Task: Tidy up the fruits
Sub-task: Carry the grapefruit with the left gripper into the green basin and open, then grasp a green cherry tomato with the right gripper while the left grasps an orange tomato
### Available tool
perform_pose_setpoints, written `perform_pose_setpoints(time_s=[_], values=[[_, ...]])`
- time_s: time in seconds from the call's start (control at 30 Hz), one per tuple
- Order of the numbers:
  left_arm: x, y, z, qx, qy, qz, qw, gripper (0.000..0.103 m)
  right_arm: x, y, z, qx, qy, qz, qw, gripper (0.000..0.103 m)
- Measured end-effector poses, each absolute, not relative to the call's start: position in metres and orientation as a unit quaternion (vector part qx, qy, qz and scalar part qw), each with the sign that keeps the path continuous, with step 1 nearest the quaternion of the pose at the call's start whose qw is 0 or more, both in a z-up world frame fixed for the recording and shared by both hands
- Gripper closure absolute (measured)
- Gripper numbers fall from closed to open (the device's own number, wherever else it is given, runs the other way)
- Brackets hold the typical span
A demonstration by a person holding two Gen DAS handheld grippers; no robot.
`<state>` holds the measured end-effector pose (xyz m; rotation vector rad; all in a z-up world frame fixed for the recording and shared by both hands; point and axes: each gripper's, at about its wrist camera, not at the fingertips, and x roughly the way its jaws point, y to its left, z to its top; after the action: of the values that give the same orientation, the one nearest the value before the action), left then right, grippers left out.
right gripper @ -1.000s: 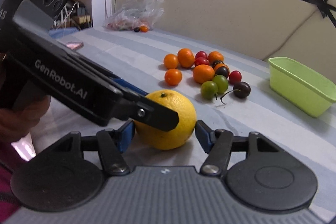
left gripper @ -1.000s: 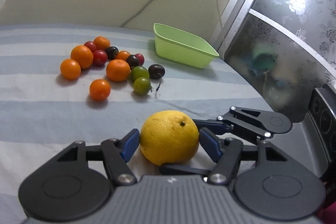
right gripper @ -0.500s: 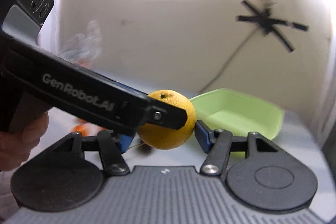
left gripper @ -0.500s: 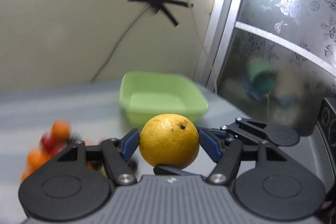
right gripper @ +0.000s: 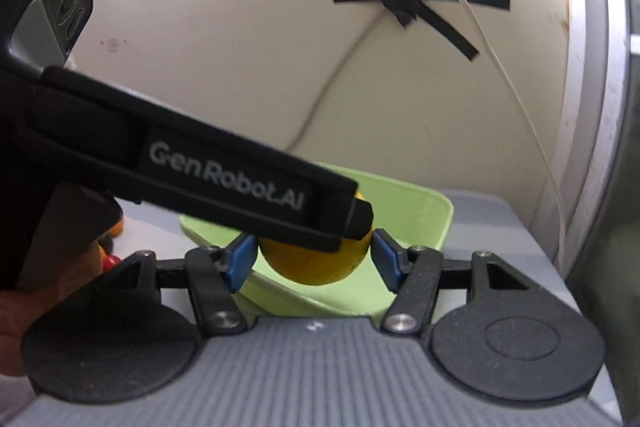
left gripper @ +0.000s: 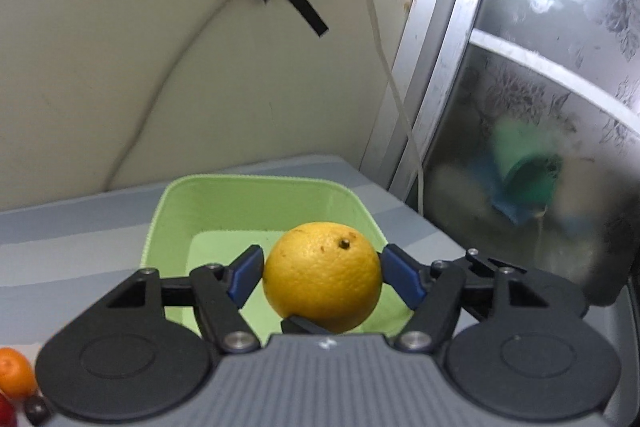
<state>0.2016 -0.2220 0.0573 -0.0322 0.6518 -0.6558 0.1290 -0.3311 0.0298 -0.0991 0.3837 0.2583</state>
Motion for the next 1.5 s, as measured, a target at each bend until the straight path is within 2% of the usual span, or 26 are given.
perform_pose_setpoints(time_s=[0.13,0.23,0.33,0.4,0.47,0.6,0.7,0.8,0.9,1.0,1.13,1.23,1.37,1.4,1.5], values=[[0.201,-0.226,0.051,-0.02,0.327,-0.309,0.893,0.034,0.13,-0.339,0.024,-0.025,0.182,0.123,0.975,0.037],[0.183,-0.212,0.06,-0.024,0.307,-0.312,0.899,0.034,0.123,-0.341,0.022,-0.025,0.17,0.121,0.978,0.037],[0.155,-0.173,0.083,-0.048,0.274,-0.318,0.906,0.033,0.117,-0.342,0.025,-0.018,0.153,0.122,0.98,0.038],[0.133,-0.135,0.099,-0.068,0.248,-0.314,0.914,0.028,0.108,-0.341,0.031,-0.01,0.136,0.123,0.983,0.039],[0.11,-0.095,0.109,-0.076,0.223,-0.295,0.926,0.024,0.104,-0.342,0.039,0.013,0.124,0.131,0.983,0.047],[0.073,-0.02,0.109,-0.077,0.212,-0.216,0.95,0.024,0.086,-0.337,0.043,0.06,0.14,0.164,0.975,0.06],[0.055,0.018,0.094,-0.092,0.233,-0.168,0.953,0.027,0.066,-0.321,0.038,0.074,0.163,0.195,0.964,0.066],[0.042,0.038,0.076,-0.119,0.253,-0.162,0.946,0.037,0.053,-0.299,0.029,0.079,0.199,0.229,0.95,0.076],[0.038,0.034,0.06,-0.119,0.268,-0.174,0.94,0.038,0.045,-0.274,0.02,0.07,0.236,0.254,0.935,0.076],[0.036,0.017,0.047,-0.076,0.282,-0.191,0.937,0.038,0.037,-0.25,0.017,0.042,0.251,0.275,0.927,0.075],[0.033,0.0,0.033,-0.029,0.291,-0.206,0.934,0.038,0.03,-0.224,0.02,-0.02,0.234,0.281,0.931,0.075],[0.038,-0.005,0.025,-0.035,0.304,-0.218,0.927,0.043,0.032,-0.208,0.016,-0.081,0.227,0.272,0.932,0.075],[0.048,-0.011,0.018,-0.038,0.317,-0.22,0.922,0.043,0.039,-0.195,0.004,-0.135,0.23,0.253,0.93,0.075],[0.051,-0.01,0.016,-0.039,0.321,-0.219,0.921,0.046,0.042,-0.192,0.002,-0.142,0.234,0.248,0.929,0.075],[0.061,-0.01,0.009,-0.046,0.331,-0.217,0.917,0.062,0.05,-0.189,-0.003,-0.145,0.256,0.249,0.923,0.075]])
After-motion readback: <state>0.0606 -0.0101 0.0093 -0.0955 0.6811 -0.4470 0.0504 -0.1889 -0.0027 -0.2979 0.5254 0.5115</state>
